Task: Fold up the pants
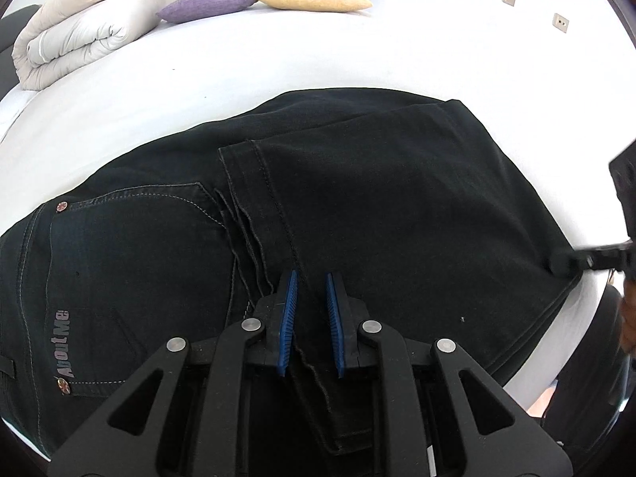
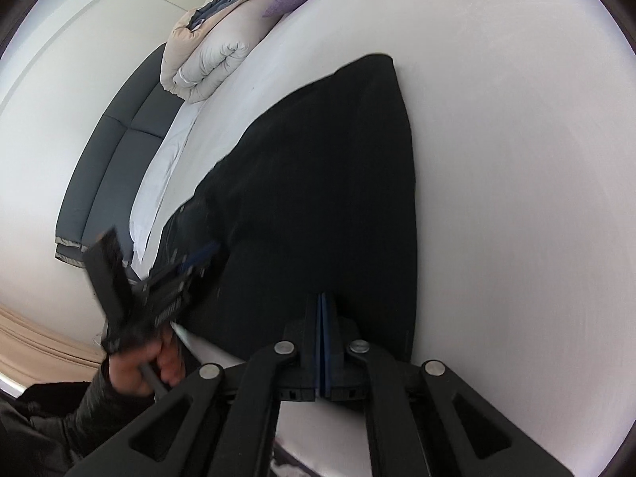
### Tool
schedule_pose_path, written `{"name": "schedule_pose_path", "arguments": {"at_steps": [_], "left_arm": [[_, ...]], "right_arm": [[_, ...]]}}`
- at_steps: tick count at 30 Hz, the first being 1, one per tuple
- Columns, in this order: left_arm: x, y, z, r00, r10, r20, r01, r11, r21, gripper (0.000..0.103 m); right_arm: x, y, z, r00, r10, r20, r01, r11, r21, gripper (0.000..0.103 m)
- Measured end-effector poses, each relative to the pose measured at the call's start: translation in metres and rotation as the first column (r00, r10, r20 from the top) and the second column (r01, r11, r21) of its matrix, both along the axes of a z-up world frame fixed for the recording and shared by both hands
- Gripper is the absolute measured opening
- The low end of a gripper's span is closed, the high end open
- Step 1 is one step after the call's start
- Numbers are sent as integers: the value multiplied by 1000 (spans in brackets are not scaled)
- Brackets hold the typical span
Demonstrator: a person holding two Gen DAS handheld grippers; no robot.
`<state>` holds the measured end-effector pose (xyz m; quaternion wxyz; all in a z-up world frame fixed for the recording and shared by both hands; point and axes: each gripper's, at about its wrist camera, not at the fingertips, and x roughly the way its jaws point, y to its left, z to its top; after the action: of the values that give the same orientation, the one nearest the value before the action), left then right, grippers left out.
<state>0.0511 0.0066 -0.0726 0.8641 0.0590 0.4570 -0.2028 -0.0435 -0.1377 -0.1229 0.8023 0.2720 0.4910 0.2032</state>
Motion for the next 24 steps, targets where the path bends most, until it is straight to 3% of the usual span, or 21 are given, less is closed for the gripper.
{"name": "schedule_pose_path", "arguments": {"at_steps": [4, 12, 19, 24], "left_arm": [[-5, 8, -7, 1000, 3, 1, -3, 1000, -7, 15], [-8, 14, 1, 1000, 25, -8, -26, 998, -53, 15], [-31, 65, 18, 983, 178, -48, -183, 973, -138, 16], [-63, 123, 25, 945, 321, -67, -328, 926, -188, 16]], "right_arm": [[-5, 14, -1, 1000, -13, 5, 14, 998, -63, 1], [-3, 18, -13, 992, -100, 72, 102, 995, -25, 0], [-11, 11, -16, 986, -141, 85, 142, 990, -7, 0], [-16, 6, -17, 982, -157, 101, 159, 987, -10, 0]]}}
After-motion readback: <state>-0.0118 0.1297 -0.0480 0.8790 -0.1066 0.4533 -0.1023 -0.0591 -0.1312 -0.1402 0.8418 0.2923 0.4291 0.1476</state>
